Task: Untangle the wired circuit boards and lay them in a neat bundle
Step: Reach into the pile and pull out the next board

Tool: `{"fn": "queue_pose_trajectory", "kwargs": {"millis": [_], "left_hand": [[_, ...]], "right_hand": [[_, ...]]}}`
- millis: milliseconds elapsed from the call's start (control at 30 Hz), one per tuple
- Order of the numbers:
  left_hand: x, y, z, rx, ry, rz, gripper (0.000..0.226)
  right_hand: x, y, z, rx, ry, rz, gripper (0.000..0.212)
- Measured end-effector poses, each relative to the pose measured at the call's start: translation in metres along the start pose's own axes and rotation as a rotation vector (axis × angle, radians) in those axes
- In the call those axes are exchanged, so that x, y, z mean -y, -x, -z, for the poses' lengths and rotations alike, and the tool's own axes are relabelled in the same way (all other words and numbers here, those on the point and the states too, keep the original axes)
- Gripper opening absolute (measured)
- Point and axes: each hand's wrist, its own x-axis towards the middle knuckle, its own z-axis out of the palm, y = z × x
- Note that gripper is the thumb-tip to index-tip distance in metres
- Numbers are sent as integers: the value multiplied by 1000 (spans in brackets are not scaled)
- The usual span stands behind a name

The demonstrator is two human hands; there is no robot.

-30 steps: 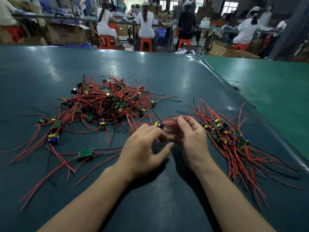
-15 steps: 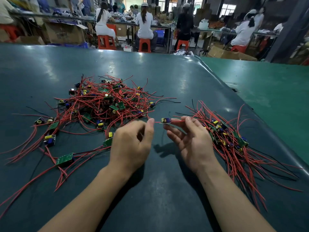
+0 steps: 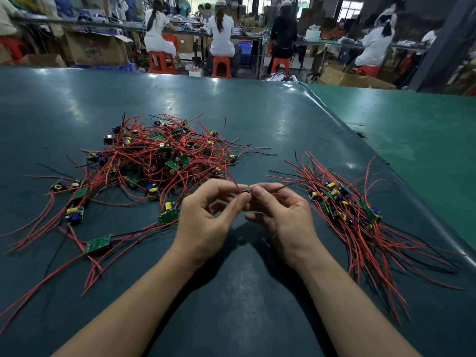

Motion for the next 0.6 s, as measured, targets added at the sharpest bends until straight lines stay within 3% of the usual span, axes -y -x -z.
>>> {"fn": "queue_pose_trajectory", "kwargs": {"millis": [200,400,600], "left_hand": [[3,-4,2,-105,70,131,6],[3,-7,2,-131,400,416,11],[4,-7,6,-25,314,392,32]], "right_hand": [[-1,-1,-4,-41,-37,-24,13],[0,-1,-4,-134,-50,54,12],[-1,-2,-6,-100,-72,0,18]]}}
